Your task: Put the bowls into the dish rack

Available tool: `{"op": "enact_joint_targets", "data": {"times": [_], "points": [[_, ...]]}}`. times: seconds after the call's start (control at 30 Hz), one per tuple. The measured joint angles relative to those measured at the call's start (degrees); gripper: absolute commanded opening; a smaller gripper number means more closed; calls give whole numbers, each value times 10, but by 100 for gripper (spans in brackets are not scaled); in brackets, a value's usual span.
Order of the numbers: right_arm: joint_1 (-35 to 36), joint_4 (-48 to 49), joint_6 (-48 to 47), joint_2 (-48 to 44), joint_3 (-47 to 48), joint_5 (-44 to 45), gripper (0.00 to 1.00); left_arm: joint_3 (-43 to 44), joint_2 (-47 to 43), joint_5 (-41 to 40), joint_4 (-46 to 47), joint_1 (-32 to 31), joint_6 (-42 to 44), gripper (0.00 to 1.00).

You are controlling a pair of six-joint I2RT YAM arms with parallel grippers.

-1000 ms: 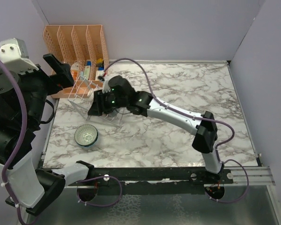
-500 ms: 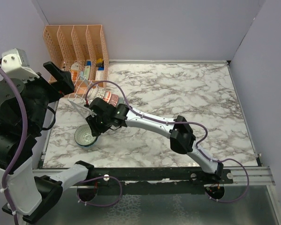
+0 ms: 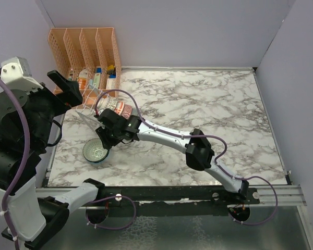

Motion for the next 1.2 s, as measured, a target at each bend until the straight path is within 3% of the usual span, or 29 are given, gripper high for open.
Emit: {"op": "enact_joint_targets", "data": {"times": [0.3, 0.63, 1.2], "points": [[0, 0, 1, 35, 9, 4, 38, 0, -1, -3, 0, 0, 7, 99], [1, 2, 5, 40, 23, 8, 1, 0, -1, -10, 0, 0, 31, 99], [3, -26, 0, 4, -7, 57, 1, -5, 6, -13, 24, -3, 61, 99]]}}
